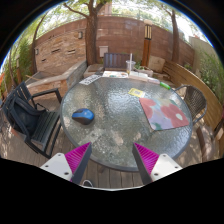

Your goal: Arrange mouse

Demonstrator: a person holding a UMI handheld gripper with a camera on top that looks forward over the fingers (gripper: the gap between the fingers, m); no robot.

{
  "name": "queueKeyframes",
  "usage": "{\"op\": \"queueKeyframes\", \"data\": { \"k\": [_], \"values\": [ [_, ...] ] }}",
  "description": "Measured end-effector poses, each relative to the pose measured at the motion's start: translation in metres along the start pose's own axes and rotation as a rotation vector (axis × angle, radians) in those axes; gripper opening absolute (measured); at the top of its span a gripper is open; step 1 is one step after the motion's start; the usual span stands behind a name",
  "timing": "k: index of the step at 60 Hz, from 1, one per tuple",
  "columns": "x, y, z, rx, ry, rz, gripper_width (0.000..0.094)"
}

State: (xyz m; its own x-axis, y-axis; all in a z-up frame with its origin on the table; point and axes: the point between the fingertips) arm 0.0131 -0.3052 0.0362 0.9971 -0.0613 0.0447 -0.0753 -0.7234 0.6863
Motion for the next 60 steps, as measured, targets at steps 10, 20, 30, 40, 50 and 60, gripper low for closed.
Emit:
{"op": "queueKeyframes", "data": {
  "k": [10,20,30,40,50,60],
  "values": [
    [-0.060,-0.072,-0.031,0.022,0.038,-0.037,0.0840],
    [-0.089,-0.121,-0.052,0.014,0.070,-0.056,0.0836],
    [-0.092,-0.154,-0.085,0.038,0.099,-0.040,0.0838],
    [-0.102,-0.179,-0.103,0.029,0.091,-0.077,0.0631],
    [-0.112,-0.181,-0.103,0.018,0.116,-0.112,0.0417],
    [-0.117,-0.168,-0.114,0.018,0.101,-0.146,0.0350]
  ]
}}
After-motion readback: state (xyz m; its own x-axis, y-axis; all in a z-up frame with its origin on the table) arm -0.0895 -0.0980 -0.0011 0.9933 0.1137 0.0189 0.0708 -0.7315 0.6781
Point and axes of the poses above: the point between the fingertips, and its own axes, seen from behind it with the camera up: x to the right, z down, y backward, against the way the camera looks, and after that the axes turned 1 degree about z, right-handed
